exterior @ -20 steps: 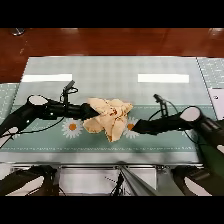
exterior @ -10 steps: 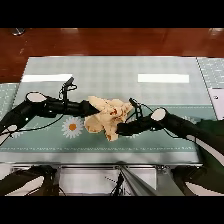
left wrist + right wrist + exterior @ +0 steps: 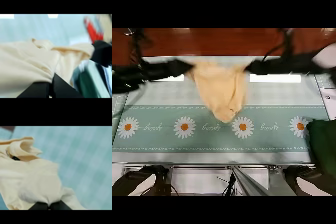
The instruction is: Fold the shirts.
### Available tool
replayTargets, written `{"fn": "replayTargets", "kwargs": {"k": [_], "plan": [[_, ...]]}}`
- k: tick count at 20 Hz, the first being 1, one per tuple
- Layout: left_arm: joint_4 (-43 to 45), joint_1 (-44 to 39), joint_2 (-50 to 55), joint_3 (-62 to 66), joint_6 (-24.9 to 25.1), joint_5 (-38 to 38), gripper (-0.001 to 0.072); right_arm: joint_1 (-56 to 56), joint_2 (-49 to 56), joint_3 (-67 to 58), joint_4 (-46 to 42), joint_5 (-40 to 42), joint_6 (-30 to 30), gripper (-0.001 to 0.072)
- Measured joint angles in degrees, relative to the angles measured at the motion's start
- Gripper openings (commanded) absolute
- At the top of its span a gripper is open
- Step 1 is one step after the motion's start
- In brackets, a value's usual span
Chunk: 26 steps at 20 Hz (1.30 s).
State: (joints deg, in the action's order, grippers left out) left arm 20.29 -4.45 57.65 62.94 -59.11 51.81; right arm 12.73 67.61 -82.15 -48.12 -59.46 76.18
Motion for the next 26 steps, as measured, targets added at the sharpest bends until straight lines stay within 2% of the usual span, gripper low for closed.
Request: {"fn": "replayTargets", "kwargs": {"k": [4,8,13,18,22,26], "plan": [[2.4,1.9,-6.3,18.5,0.3,-4.2,0.0026,-5.6,-2.7,-29.2,-6.8,-7.9,0.6,0.0020],[9.8,2.4,-13.9,27.7,-1.9,-2.2,0.0026,-8.1,-11.2,-38.3,-13.5,-10.8,1.1,0.0021],[16.4,2.6,-20.1,30.5,-10.1,11.8,0.0026,-8.9,-21.1,-35.7,-20.2,-16.3,2.2,0.0021],[18.1,2.5,-21.3,24.9,-16.5,22.7,0.0026,-9.0,-23.6,-31.0,-22.1,-22.1,3.6,0.0021],[18.0,1.3,-20.2,12.0,-17.9,22.8,0.0027,-9.0,-20.5,-23.7,-20.0,-23.1,3.9,0.0021],[17.9,-1.7,-15.1,-1.7,-16.6,15.0,0.0027,-9.0,-11.5,-15.4,-16.3,-20.8,2.9,0.0021]]}}
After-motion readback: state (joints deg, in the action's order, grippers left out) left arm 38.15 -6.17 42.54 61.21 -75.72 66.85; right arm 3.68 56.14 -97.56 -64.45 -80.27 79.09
